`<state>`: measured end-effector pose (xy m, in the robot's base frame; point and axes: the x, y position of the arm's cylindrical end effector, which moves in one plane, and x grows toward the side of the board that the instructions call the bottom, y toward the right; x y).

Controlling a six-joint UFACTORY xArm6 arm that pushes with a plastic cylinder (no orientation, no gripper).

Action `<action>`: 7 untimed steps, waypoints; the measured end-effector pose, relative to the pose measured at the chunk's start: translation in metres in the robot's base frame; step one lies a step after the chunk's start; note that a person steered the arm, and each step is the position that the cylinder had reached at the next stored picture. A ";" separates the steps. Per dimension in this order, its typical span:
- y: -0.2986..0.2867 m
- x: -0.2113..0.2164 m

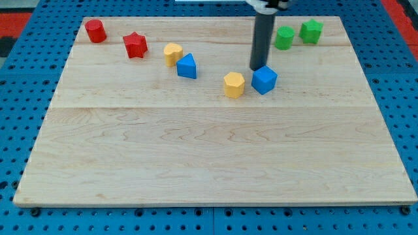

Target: Place the green circle diagonally at the bottom right of the blue cube

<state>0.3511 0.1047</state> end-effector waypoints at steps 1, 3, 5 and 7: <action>0.002 0.039; 0.019 0.028; -0.046 -0.058; 0.023 -0.116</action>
<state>0.2353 0.1280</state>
